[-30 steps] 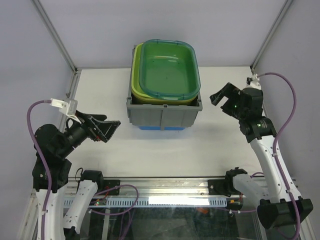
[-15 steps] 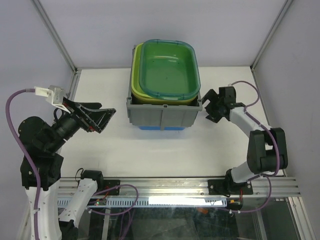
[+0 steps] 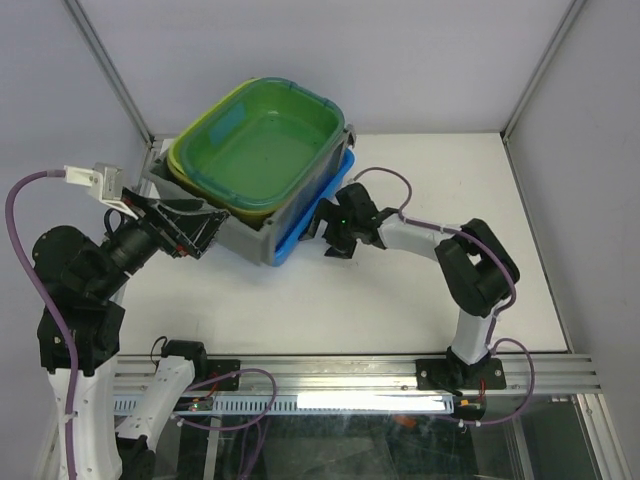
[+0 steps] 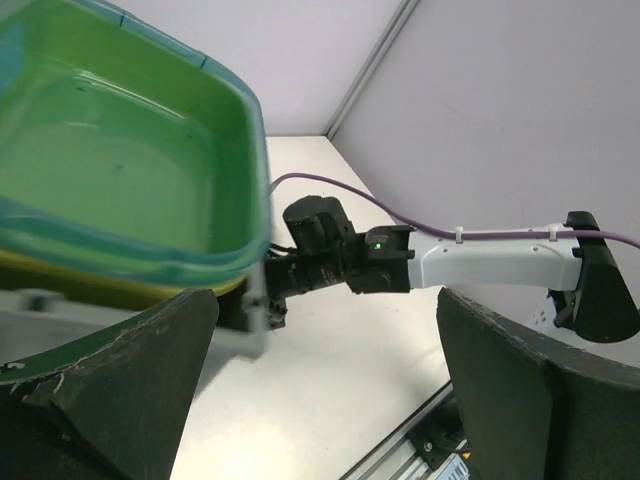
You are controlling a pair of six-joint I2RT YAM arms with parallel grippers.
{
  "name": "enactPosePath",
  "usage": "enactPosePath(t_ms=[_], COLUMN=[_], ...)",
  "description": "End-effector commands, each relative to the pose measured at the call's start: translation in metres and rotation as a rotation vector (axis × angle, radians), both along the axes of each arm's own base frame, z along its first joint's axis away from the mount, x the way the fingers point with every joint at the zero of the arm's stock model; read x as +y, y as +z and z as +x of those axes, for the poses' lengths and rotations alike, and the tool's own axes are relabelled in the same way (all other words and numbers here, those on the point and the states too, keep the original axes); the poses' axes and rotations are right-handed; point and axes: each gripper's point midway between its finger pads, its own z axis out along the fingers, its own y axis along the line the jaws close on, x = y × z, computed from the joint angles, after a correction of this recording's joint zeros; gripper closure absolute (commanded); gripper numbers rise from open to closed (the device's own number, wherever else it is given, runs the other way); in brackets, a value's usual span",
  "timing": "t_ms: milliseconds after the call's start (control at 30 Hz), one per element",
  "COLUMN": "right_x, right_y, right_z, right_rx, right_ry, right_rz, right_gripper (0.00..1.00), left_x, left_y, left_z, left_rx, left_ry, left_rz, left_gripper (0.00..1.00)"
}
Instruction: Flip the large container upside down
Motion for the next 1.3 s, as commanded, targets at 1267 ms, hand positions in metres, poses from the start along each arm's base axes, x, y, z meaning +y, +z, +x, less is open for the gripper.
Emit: enactPosePath(t_ms=[1267], right_x=[-0.165], right_y=[0.119], right_z=[-0.041], right_rx=[-0.384], right_ry=[-0.288], right_rz=[-0.318], right_gripper=[0.02], left_x=[-0.042], left_y=[-0.035], left_z=[0.179], left_rx=[0.043], left_ry=[0.148], left_rz=[0.630], left_gripper=[0.01])
